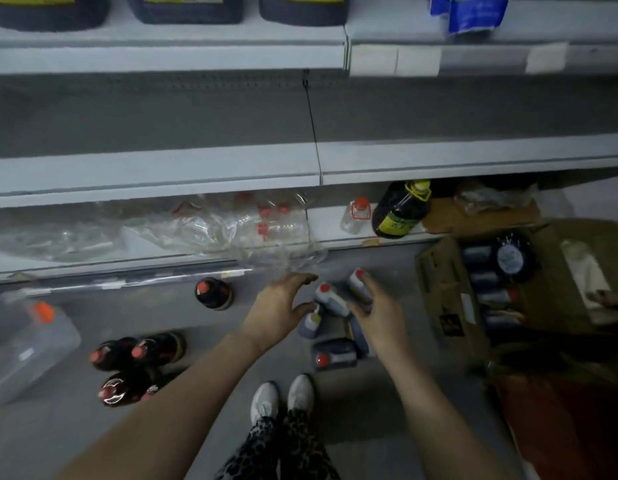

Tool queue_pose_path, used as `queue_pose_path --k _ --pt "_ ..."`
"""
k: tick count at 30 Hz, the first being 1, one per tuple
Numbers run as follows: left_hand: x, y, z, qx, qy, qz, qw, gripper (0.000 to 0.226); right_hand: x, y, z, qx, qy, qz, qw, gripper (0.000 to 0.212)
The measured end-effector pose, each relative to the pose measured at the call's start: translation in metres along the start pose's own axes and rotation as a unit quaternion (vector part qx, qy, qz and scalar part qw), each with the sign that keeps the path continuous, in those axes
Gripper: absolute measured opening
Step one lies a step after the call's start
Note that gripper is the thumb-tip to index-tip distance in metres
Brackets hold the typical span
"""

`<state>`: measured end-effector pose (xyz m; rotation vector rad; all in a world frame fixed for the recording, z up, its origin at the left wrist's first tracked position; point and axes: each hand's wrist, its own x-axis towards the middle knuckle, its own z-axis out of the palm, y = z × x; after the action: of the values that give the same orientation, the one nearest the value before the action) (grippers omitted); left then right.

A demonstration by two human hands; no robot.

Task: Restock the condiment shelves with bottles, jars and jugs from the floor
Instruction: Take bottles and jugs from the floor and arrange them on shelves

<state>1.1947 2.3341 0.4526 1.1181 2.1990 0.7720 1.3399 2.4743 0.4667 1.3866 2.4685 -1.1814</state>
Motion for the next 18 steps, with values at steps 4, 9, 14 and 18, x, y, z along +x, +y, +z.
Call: queue_pose_path --k 4,9,14,18 --pt "0.001 -0.029 0.044 -0.012 -0.05 -0.009 0.999 0.055 -0.002 0.049 0.031 -0.013 -0.033 0.034 0.999 0.054" --pt "0.005 -0.066 0.093 -0.023 -0.102 -0.029 0.994 0.062 -0.002 0.102 0.066 -0.015 -0.051 0.053 0.997 0.06" --pt "0.008 -0.11 0.157 -0.038 -0.133 -0.053 0.989 0.071 0.01 0.17 0.106 -0.028 -0.082 0.083 0.993 0.064" --pt "0.01 -0.148 0.211 -0.021 -0.167 -0.067 0.983 0.083 0.027 0.228 0.143 -0.034 -0.098 0.118 0.988 0.069"
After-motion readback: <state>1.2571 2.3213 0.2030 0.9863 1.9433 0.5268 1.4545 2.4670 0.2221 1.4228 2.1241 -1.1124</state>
